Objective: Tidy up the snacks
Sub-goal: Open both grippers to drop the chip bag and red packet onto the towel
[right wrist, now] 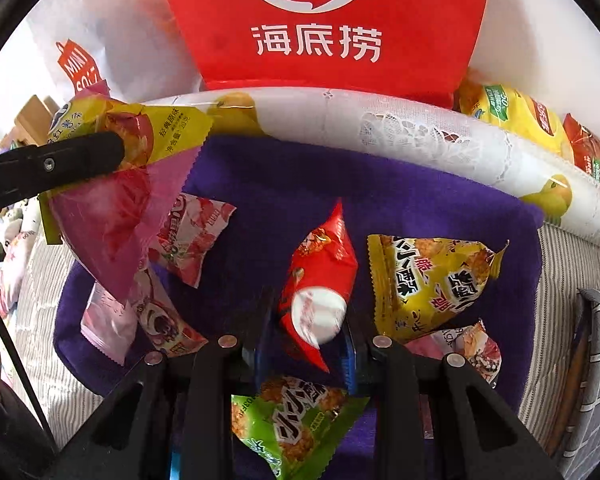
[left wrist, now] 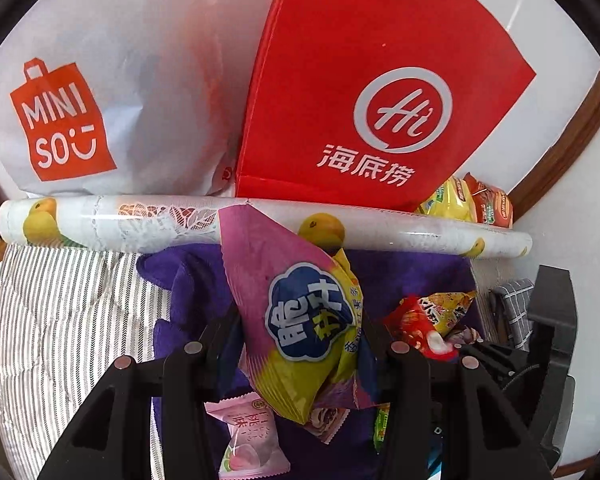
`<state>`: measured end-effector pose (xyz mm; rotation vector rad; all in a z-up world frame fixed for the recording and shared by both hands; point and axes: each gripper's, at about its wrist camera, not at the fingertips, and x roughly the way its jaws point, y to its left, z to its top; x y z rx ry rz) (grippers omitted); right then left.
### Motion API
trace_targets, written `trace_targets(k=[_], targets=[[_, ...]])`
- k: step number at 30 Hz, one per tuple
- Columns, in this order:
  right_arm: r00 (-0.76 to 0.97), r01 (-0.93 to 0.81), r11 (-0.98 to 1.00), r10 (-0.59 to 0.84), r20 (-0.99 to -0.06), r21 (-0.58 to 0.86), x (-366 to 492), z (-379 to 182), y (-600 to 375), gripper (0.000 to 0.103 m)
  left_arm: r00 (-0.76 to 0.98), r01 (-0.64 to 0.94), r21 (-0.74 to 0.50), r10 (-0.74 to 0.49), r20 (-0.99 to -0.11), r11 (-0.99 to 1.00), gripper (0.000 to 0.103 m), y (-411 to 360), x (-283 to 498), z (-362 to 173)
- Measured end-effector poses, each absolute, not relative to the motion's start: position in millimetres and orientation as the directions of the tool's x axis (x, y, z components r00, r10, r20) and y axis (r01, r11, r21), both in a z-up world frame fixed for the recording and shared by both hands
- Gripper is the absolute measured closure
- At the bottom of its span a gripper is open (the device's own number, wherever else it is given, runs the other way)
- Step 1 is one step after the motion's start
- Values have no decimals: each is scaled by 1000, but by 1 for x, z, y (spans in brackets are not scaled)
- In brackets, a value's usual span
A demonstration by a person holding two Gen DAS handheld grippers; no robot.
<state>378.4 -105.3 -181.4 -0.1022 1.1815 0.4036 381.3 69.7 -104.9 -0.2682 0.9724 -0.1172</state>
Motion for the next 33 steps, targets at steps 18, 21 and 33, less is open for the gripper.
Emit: trace_targets(k=[18,21,33], targets=[[467,-333,938,254,-847,98,368,-129,-139,44,509,14,-264,-234,-829,964,57,48,389,-123],[478,-318,942,254,-841,104,368,-120,-142,44,508,24,-233,-213,-835,972,56,42,388,-125],[485,-311,945,250,-838,101,366,-119,-142,40,477,75,-134,-154,-866,988,53,16,390,-135]])
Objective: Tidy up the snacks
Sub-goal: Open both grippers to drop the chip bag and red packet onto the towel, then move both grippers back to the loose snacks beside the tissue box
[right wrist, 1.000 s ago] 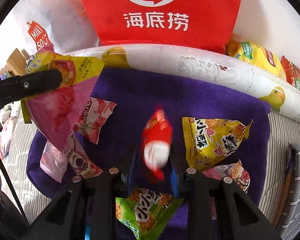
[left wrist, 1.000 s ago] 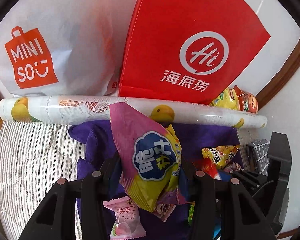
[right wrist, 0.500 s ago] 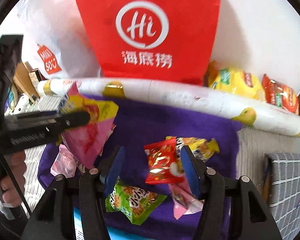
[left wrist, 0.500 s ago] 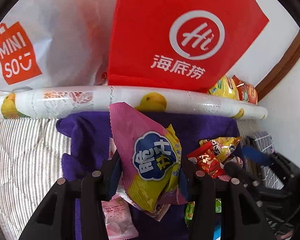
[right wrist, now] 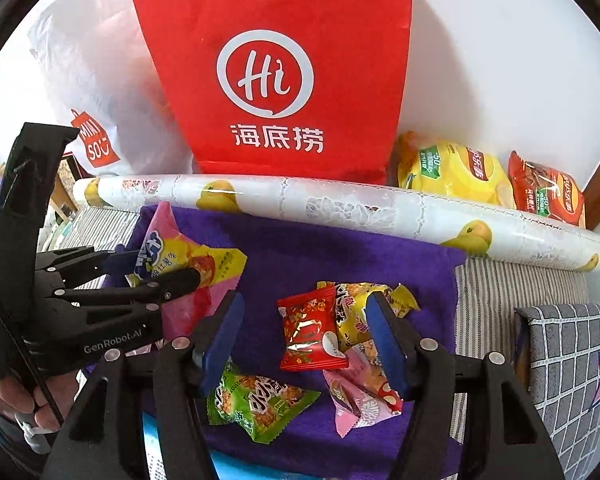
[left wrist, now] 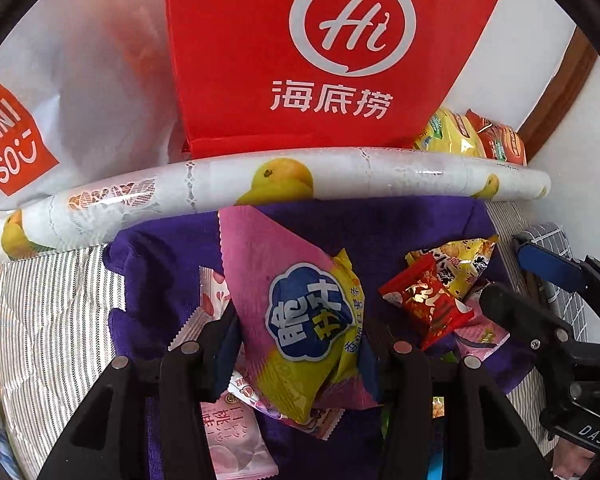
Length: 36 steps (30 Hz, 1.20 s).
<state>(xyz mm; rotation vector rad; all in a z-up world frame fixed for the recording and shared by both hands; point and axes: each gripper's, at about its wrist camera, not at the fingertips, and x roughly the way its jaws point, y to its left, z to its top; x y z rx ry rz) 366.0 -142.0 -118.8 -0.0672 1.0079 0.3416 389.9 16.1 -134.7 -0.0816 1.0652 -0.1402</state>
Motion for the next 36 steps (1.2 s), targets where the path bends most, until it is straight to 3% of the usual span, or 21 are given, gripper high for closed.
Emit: trace_targets(k=[15,21,27,36], targets=[[538,-308,949,228,-812,63,352,-97,-142,39,499,65,-133,-148,-854,989,35,19,383,-115],[538,-246,964,221,-813,99,338,-88,-153,37,526,70,-161,-174,-832,984,35,24,372,-97],[551,-172,985,115,-827,22,309,-82,-162,32,580,101,-189,-212,-786,977,35,23,351,-66],[578,-139,990,93,-810,14,258,-62,-172,30,630,123,-232,-256,-733,965,35,23,287,-36]])
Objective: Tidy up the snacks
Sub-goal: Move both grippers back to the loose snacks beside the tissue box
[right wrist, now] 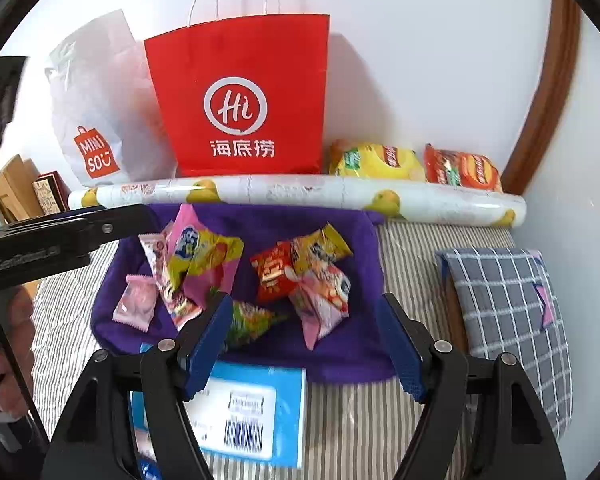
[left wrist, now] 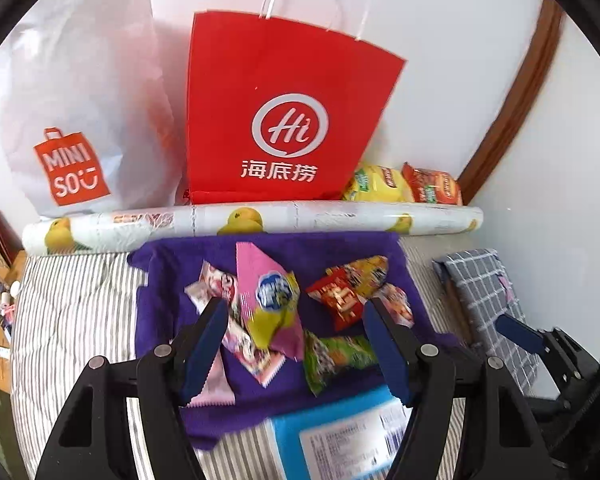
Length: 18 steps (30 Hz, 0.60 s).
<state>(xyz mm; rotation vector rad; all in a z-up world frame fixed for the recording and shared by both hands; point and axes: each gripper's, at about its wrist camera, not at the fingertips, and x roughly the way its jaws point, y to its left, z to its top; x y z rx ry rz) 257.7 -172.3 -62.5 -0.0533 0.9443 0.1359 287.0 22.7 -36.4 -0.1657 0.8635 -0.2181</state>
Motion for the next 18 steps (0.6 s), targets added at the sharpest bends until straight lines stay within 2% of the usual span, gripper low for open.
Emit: trace_targets(k=[8,11,18], targets=[[570,-121,990,125,-812,68,211,-60,-179,30,671,132,-226,-255,-697,965,35,37,218,-24],[548,-100,985,173,-819,142,194,-62,-186,30,685,117,-227,-244,-686,967,35,44,197,-25],[536,-132,972,235,-811,195,149,-79,-183,30,663,102,-217,-229,-713,971,36,59,161,-34]])
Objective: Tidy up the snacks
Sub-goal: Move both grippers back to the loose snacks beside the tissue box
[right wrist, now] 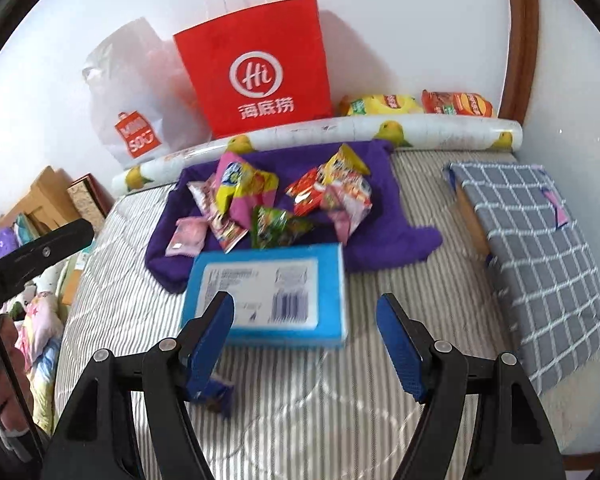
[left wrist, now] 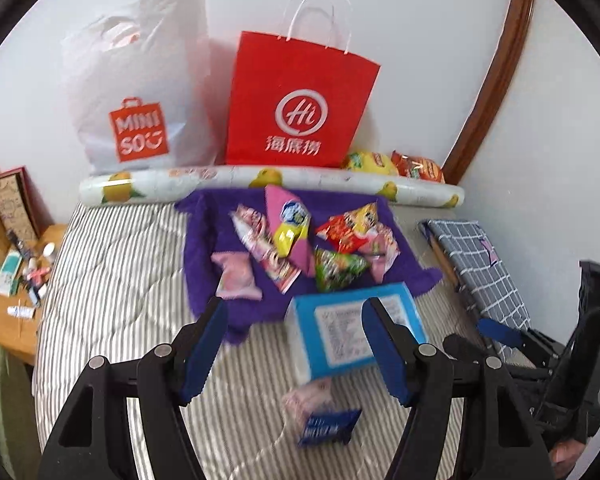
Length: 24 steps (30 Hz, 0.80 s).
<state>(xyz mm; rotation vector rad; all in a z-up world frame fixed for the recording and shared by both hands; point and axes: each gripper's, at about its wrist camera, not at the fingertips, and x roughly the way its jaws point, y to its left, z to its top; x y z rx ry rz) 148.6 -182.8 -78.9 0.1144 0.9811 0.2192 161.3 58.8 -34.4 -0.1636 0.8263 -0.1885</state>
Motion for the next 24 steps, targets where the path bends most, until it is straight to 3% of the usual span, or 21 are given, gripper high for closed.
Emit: trace_targets(k=[11,24], targets=[[489,-212,953,297,-820,218,98,-127,-141,30,660,17,-234,-187,-727,972,36,85,122,-69],[468,-134,938,344,-814,319,89,-170,-109,30,609,-3,-231,-182,-772,973,35,112,116,-102]])
